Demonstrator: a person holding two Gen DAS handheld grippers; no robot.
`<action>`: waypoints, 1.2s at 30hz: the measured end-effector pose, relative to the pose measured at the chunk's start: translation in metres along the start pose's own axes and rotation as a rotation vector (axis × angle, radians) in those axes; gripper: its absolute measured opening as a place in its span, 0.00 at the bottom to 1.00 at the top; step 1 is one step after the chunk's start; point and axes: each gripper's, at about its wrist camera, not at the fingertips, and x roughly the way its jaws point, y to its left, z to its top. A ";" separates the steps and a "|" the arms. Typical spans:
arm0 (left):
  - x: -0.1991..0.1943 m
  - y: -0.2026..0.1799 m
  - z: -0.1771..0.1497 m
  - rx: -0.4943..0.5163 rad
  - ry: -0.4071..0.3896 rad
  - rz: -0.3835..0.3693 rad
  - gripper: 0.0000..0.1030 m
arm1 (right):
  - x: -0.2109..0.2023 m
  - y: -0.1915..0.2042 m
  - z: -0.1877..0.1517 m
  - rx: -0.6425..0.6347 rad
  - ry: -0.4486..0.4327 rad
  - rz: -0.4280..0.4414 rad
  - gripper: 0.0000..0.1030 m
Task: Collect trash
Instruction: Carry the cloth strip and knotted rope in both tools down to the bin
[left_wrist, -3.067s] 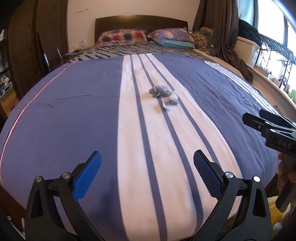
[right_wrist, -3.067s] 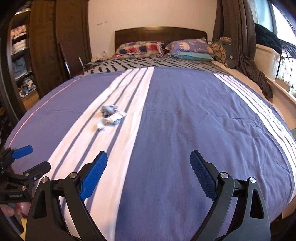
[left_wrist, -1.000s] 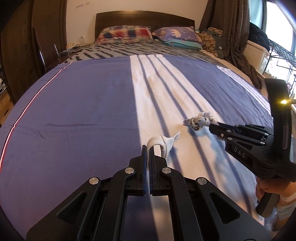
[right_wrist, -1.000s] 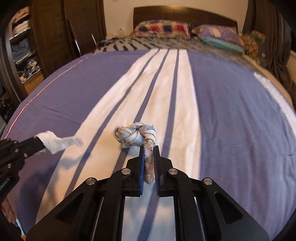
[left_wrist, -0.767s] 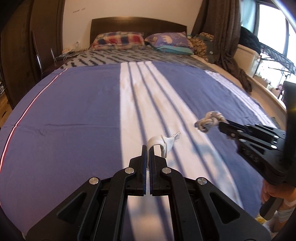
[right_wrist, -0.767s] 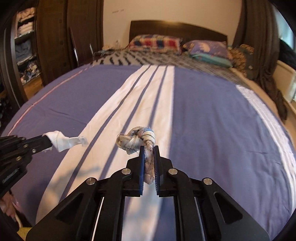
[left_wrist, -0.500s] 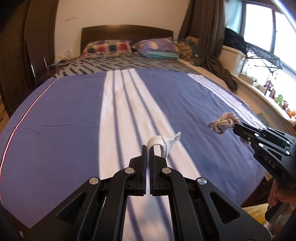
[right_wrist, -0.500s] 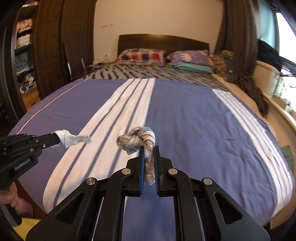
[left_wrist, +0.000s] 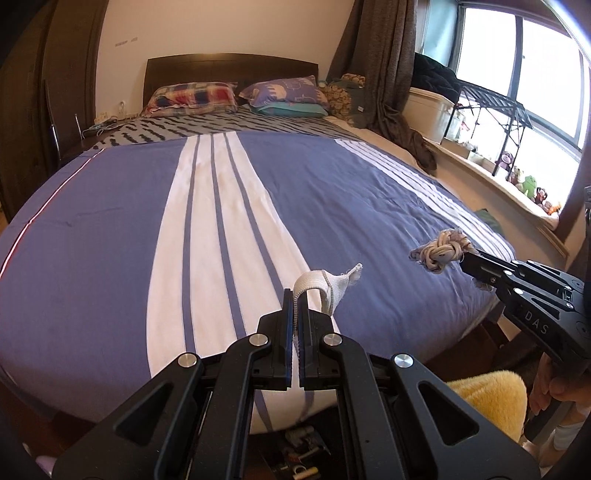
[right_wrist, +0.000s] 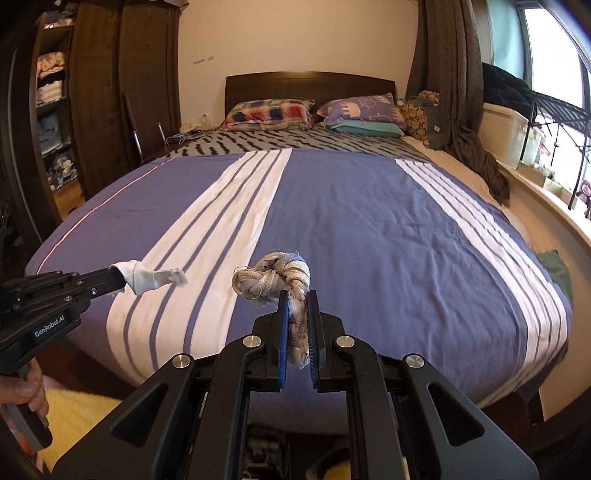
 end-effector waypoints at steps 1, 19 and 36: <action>-0.003 -0.003 -0.007 0.002 0.000 0.003 0.01 | -0.002 0.001 -0.007 0.002 0.008 0.008 0.10; -0.008 -0.014 -0.114 -0.022 0.122 -0.014 0.01 | -0.008 0.008 -0.107 -0.006 0.126 0.030 0.10; 0.075 -0.004 -0.213 -0.074 0.414 -0.029 0.00 | 0.067 0.012 -0.202 0.028 0.424 0.105 0.10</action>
